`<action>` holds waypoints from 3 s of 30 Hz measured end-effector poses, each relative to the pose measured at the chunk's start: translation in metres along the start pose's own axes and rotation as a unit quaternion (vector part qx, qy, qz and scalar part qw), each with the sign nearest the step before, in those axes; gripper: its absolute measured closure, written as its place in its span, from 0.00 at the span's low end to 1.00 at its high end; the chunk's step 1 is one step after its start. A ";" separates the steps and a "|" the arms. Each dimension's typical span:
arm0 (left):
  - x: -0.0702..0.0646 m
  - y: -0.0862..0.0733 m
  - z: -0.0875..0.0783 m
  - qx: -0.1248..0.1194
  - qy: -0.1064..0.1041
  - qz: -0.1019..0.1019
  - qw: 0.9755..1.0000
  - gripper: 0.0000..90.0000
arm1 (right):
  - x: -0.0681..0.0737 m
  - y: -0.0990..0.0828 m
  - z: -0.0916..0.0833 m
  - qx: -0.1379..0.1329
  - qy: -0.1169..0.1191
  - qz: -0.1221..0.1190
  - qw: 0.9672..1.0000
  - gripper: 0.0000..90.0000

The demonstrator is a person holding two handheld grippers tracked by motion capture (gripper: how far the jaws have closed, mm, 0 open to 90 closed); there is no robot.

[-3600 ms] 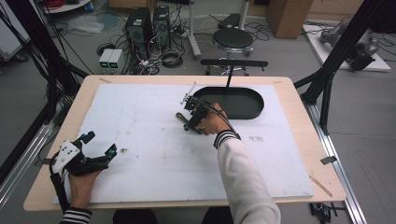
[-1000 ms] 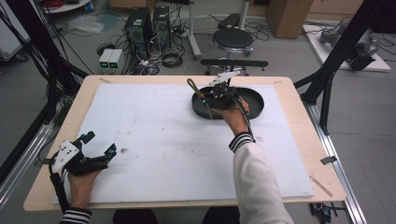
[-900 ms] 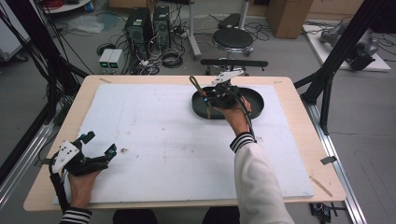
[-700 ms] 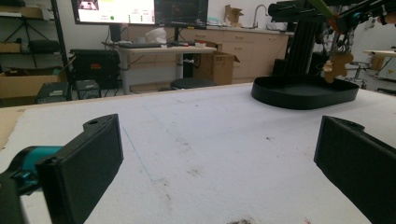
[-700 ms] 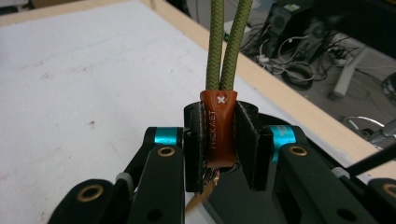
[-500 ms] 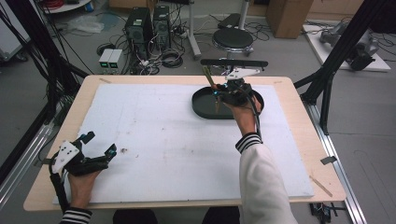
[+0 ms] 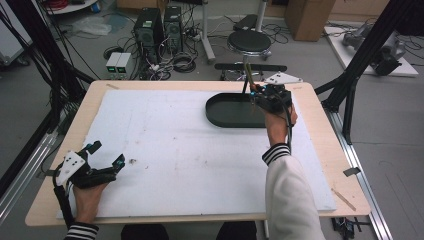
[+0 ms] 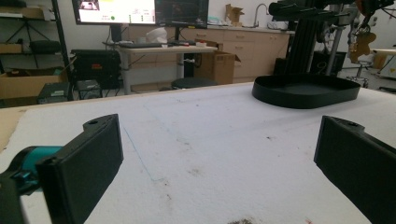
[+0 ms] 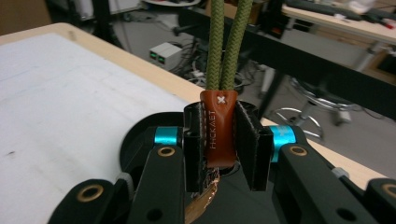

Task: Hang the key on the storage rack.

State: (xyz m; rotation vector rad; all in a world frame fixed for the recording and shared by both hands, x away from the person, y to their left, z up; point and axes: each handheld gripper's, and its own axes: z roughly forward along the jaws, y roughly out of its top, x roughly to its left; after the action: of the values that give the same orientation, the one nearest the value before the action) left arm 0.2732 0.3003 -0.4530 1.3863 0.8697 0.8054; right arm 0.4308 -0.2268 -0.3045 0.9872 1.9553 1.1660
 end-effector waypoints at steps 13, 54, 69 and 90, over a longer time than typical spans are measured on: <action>0.000 0.000 0.000 0.002 0.000 0.001 1.000 0.02 | -0.015 -0.005 -0.001 -0.003 -0.065 0.025 0.998 0.82; 0.000 0.000 0.000 0.005 -0.002 0.003 1.000 0.02 | -0.028 -0.023 0.037 0.038 -0.112 0.057 0.991 0.82; 0.000 0.000 0.000 0.004 -0.001 0.003 1.000 0.02 | -0.028 -0.029 0.052 0.057 -0.108 0.063 0.991 0.82; 0.000 0.000 0.001 0.004 -0.001 0.002 1.000 0.02 | -0.034 -0.035 0.070 0.064 -0.098 0.082 0.990 0.81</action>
State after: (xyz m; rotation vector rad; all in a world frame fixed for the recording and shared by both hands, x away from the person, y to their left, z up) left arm 0.2737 0.3002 -0.4527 1.3964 0.8697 0.8040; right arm 0.4960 -0.2380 -0.3588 1.2992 1.8363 0.9971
